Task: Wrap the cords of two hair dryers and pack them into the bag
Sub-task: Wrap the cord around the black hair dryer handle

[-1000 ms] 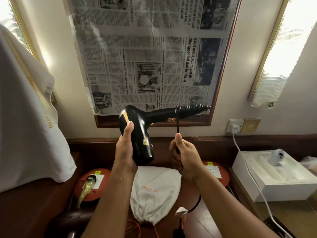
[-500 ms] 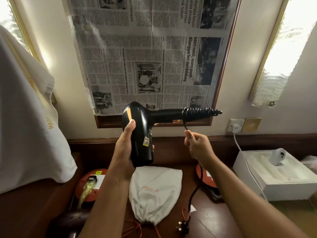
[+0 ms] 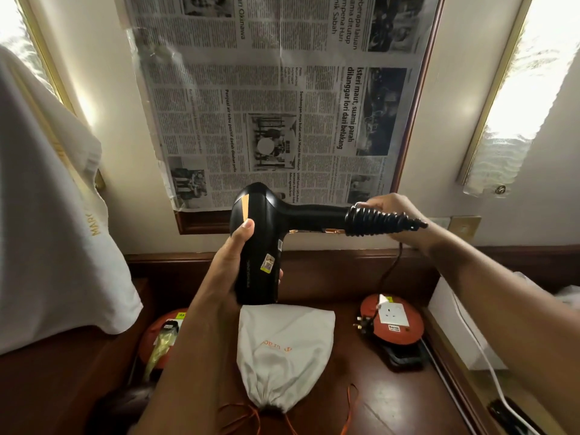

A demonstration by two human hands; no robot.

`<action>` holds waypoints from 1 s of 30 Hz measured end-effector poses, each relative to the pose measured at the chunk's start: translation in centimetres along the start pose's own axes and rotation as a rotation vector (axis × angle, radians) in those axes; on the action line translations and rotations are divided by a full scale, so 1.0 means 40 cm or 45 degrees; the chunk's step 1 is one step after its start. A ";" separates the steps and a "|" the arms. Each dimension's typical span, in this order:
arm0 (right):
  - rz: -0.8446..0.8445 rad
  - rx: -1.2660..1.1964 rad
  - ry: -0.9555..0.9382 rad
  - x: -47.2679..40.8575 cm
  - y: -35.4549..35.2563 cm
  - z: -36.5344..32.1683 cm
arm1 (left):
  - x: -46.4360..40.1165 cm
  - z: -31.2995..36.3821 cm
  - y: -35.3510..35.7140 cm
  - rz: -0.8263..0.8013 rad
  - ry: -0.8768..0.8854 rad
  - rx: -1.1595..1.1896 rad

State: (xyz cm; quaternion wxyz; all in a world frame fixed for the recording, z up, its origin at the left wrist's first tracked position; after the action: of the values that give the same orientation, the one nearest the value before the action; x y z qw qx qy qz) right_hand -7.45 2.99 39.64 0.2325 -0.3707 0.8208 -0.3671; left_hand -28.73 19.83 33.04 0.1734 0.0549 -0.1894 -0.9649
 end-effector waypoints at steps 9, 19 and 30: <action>-0.035 0.406 -0.087 -0.034 -0.091 -0.099 | -0.028 0.020 -0.016 0.105 0.066 -0.235; 0.136 0.538 -0.266 0.014 -0.052 -0.195 | -0.035 0.018 -0.024 0.394 0.292 -0.348; 0.216 -0.204 -0.091 0.098 0.129 -0.132 | -0.021 0.002 -0.053 0.594 0.401 -0.161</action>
State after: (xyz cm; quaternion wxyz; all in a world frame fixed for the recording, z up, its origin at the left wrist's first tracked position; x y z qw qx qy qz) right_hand -15.59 4.55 38.50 0.2613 -0.3301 0.8672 -0.2659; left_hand -28.64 21.98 32.33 0.4212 0.1480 -0.1070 -0.8884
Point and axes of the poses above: each hand's wrist, its own x-axis away from the middle knuckle, its own y-axis out of the palm, z = x × y, the point moved 8 cm from there along -x, towards the middle knuckle, and after that the axes turned 9 degrees about -z, right-handed, at the moved point
